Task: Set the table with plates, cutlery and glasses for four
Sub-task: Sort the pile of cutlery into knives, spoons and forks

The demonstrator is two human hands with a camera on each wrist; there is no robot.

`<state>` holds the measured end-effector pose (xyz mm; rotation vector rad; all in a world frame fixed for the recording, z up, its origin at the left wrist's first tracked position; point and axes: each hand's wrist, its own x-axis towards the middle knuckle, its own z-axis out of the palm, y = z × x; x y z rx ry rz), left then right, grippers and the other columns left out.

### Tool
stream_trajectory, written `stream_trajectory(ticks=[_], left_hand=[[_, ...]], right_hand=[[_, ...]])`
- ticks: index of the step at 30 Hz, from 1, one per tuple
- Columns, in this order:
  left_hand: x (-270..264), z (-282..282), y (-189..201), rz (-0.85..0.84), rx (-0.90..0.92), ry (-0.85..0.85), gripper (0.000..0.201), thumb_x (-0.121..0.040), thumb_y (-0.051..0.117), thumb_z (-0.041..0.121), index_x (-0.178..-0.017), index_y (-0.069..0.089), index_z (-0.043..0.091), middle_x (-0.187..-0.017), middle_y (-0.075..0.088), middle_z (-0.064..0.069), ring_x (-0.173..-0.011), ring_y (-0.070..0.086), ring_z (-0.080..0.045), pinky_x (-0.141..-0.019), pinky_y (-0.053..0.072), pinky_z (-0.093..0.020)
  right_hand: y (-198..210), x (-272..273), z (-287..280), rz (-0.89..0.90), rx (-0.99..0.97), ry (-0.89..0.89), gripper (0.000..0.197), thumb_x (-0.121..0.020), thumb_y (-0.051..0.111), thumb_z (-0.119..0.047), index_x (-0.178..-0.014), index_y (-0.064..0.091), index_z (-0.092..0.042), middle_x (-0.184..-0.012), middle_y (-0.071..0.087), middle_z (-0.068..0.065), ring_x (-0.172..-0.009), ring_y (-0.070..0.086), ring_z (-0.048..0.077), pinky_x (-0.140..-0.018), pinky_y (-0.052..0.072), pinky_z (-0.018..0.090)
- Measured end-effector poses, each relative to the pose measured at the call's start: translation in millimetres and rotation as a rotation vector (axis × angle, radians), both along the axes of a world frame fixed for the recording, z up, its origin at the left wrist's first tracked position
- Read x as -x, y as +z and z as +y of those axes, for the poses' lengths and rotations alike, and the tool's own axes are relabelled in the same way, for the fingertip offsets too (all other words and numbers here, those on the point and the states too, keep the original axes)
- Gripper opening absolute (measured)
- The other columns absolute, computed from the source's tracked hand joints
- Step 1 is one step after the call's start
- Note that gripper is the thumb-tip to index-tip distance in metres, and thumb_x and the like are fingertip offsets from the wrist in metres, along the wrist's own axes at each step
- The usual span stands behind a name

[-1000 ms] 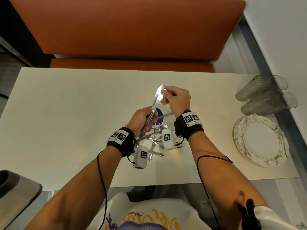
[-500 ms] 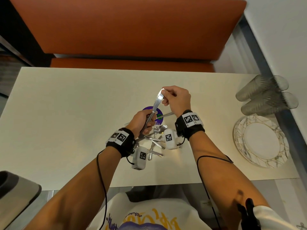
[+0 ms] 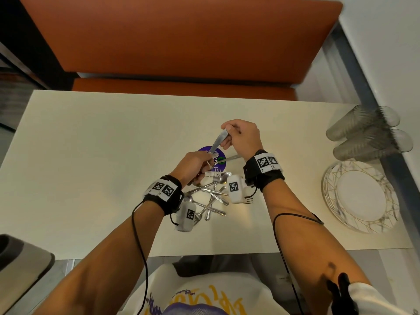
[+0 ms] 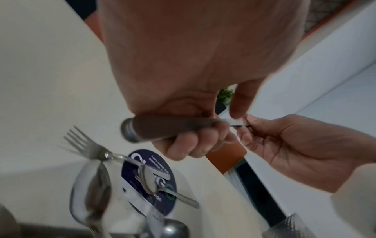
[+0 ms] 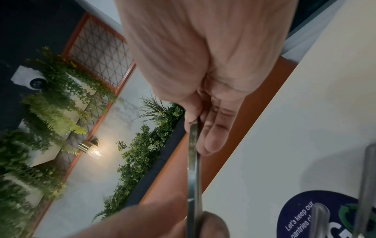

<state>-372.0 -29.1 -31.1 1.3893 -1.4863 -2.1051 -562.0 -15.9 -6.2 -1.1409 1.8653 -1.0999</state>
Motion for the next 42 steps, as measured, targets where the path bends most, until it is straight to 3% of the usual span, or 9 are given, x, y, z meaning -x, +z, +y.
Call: stream_trajectory(ticks=[4, 10, 13, 16, 23, 26, 33, 38, 42], left_hand=[[-15, -8, -11, -0.232, 0.436, -0.035, 0.011, -0.092, 0.073, 0.021, -0.101, 0.067, 0.021, -0.082, 0.066, 0.002, -0.069, 0.065, -0.017, -0.063, 0.052, -0.024], [-34, -33, -25, -0.303, 0.720, 0.028, 0.015, -0.088, 0.077, 0.008, -0.101, 0.075, 0.014, -0.089, 0.074, -0.001, -0.077, 0.070, -0.016, -0.065, 0.057, -0.016], [-31, -50, -32, -0.396, 0.825, -0.065, 0.014, -0.088, 0.075, 0.009, -0.100, 0.079, 0.014, -0.090, 0.075, -0.003, -0.079, 0.069, -0.020, -0.079, 0.059, -0.030], [-27, -64, -39, -0.487, 0.877, -0.185, 0.013, -0.091, 0.069, 0.011, -0.099, 0.080, 0.013, -0.088, 0.072, -0.007, -0.082, 0.065, -0.024, -0.081, 0.056, -0.041], [-13, -96, -60, -0.619, 0.899, -0.380, 0.016, -0.093, 0.066, 0.012, -0.100, 0.081, 0.012, -0.097, 0.066, -0.013, -0.085, 0.064, -0.034, -0.076, 0.055, -0.045], [-4, -105, -68, -0.658, 0.881, -0.403, 0.018, -0.095, 0.064, 0.014, -0.102, 0.081, 0.016, -0.101, 0.064, -0.011, -0.086, 0.063, -0.032, -0.076, 0.056, -0.046], [1, -109, -85, -0.634, 0.874, -0.416, 0.017, -0.091, 0.068, 0.009, -0.091, 0.083, 0.017, -0.089, 0.065, -0.011, -0.085, 0.059, -0.032, -0.073, 0.054, -0.045], [1, -108, -87, -0.618, 0.879, -0.350, 0.008, -0.090, 0.074, 0.008, -0.088, 0.081, 0.011, -0.088, 0.067, -0.012, -0.083, 0.061, -0.031, -0.075, 0.052, -0.044], [1, -107, -91, -0.610, 0.865, -0.309, 0.013, -0.087, 0.074, 0.004, -0.099, 0.080, 0.007, -0.094, 0.069, -0.014, -0.090, 0.061, -0.032, -0.079, 0.053, -0.042]], right_hand=[[-5, 9, -1, -0.040, 0.011, -0.143, 0.022, -0.104, 0.051, -0.009, -0.105, 0.072, -0.003, -0.069, 0.073, 0.011, -0.061, 0.074, 0.027, -0.070, 0.065, 0.044], [-26, 25, -2, -0.227, -0.035, -0.356, 0.021, -0.103, 0.053, -0.008, -0.099, 0.074, -0.007, -0.079, 0.076, 0.017, -0.066, 0.076, 0.032, -0.072, 0.065, 0.045], [-39, 26, -2, -0.339, -0.097, -0.375, 0.020, -0.103, 0.053, -0.006, -0.105, 0.073, 0.000, -0.087, 0.076, 0.020, -0.069, 0.077, 0.031, -0.074, 0.065, 0.044], [-54, 31, -5, -0.407, -0.180, -0.396, 0.018, -0.101, 0.057, -0.004, -0.104, 0.073, 0.002, -0.090, 0.077, 0.021, -0.071, 0.077, 0.031, -0.076, 0.065, 0.042], [-90, 51, -13, -0.201, -0.359, -0.219, 0.013, -0.087, 0.076, -0.011, -0.100, 0.079, -0.008, -0.087, 0.078, 0.012, -0.075, 0.075, 0.026, -0.083, 0.064, 0.045], [-94, 59, -17, 0.148, -0.374, 0.051, 0.016, -0.081, 0.080, -0.012, -0.097, 0.079, -0.010, -0.092, 0.078, 0.009, -0.085, 0.074, 0.029, -0.084, 0.061, 0.041], [-120, 71, -18, 0.359, -0.300, 0.252, 0.016, -0.093, 0.072, -0.009, -0.109, 0.074, -0.007, -0.111, 0.056, 0.002, -0.088, 0.057, 0.011, -0.073, 0.046, 0.003], [-131, 70, -13, 0.451, -0.249, 0.320, 0.018, -0.092, 0.073, -0.011, -0.109, 0.073, -0.007, -0.108, 0.055, 0.003, -0.097, 0.055, 0.017, -0.091, 0.054, 0.029], [-131, 68, -12, 0.469, -0.202, 0.330, 0.017, -0.090, 0.074, -0.011, -0.107, 0.072, -0.009, -0.106, 0.057, 0.002, -0.100, 0.055, 0.019, -0.091, 0.055, 0.034]])
